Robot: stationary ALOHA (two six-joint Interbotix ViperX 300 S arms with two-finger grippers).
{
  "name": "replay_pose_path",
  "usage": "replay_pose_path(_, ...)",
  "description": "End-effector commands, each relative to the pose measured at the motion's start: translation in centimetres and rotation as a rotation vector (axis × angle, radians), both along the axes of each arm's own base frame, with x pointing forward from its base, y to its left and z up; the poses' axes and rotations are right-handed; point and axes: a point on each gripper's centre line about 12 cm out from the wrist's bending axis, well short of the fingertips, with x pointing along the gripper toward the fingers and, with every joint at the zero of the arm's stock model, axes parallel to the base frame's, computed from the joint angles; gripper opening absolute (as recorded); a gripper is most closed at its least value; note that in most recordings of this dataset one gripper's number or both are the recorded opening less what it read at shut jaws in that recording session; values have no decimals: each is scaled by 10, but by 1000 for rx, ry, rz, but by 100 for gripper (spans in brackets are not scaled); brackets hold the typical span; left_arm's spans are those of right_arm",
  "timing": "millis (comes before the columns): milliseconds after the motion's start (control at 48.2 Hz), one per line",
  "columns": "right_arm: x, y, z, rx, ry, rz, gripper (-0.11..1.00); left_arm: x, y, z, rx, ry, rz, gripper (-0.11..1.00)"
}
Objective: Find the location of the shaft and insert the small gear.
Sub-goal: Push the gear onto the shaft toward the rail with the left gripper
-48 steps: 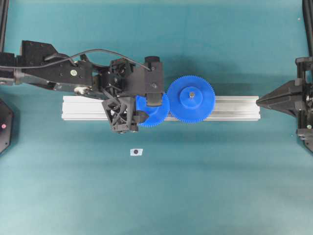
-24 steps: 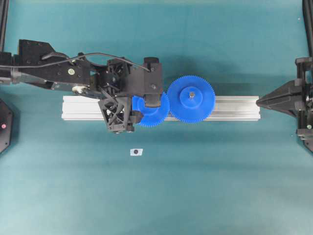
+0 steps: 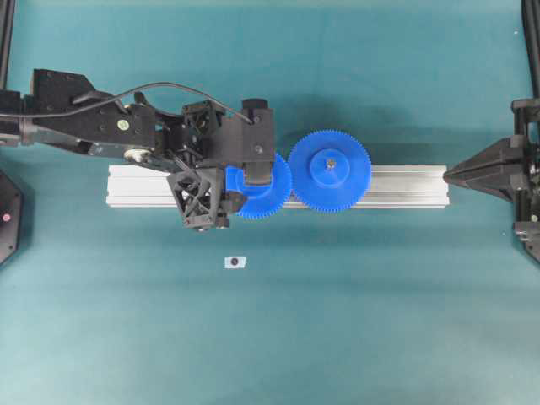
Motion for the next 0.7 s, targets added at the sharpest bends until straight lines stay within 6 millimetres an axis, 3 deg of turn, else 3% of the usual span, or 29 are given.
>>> replay_pose_path(0,2,0,3,6,-11,-5,5,6,3,13,14,-37,-12,79)
replay_pose_path(477,2,0,3,6,-11,-5,5,36,5,36,41,-125,-47,79)
replay_pose_path(684,1,0,3,6,-11,-5,5,41,5,31,39,-127,-45,79)
